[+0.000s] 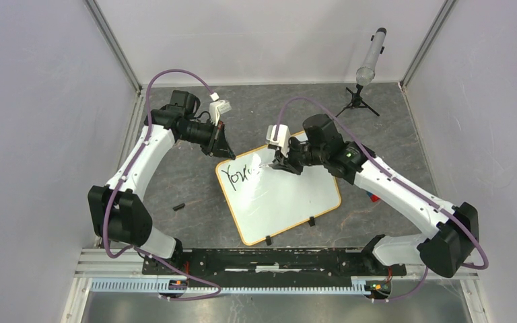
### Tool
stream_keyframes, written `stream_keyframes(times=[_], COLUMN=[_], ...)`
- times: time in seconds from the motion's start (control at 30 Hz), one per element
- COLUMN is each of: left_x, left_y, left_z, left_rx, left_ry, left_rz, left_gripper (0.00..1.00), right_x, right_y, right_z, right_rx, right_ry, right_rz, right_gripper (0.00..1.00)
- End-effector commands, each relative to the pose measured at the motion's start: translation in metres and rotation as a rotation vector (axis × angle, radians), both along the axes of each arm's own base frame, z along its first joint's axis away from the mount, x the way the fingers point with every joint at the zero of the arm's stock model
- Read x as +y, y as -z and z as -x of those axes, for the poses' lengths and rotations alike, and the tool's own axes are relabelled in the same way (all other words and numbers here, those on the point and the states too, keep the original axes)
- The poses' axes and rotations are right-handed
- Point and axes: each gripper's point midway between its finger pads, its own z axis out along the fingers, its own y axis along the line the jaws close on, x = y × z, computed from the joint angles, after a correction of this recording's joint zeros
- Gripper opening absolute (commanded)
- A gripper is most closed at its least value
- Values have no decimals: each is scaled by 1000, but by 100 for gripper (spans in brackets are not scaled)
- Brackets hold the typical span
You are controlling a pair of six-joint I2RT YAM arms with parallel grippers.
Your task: Write a sentence on the whiteboard
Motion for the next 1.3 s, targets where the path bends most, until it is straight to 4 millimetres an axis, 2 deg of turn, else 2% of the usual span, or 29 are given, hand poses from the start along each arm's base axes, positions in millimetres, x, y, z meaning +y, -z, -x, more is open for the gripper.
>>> stream_keyframes(times=[0.0,0.1,0.23,0.43,0.6,0.7,1.03,1.27], left_x=[-8,-7,-6,-4,-3,-4,-4,-2], left_y=[2,3,1,-1,-2,-2,1,6], left_z=[15,14,15,22,25,25,23,21], left_rx=[27,22,17,15,14,17,28,32], left_ry=[64,59,56,66,67,69,69,61], left_rz=[-10,-20,-23,-25,-23,-21,-24,-46], left_gripper=[2,3,10,30,36,36,13,3], right_x=[1,0,-5,-15,-15,-13,-6,-8], right_y=[-36,-39,-37,-32,-33,-30,-25,-15], right_z=[-4,-2,-2,-8,-3,-2,-4,-6], right_rx=[-67,-70,-60,-66,-60,-52,-28,-17], right_ry=[-12,-16,-17,-16,-47,-56,-59,-51], right_rz=[-43,-45,-50,-50,-69,-76,-100,-72], right_gripper=[0,0,0,0,0,0,0,0])
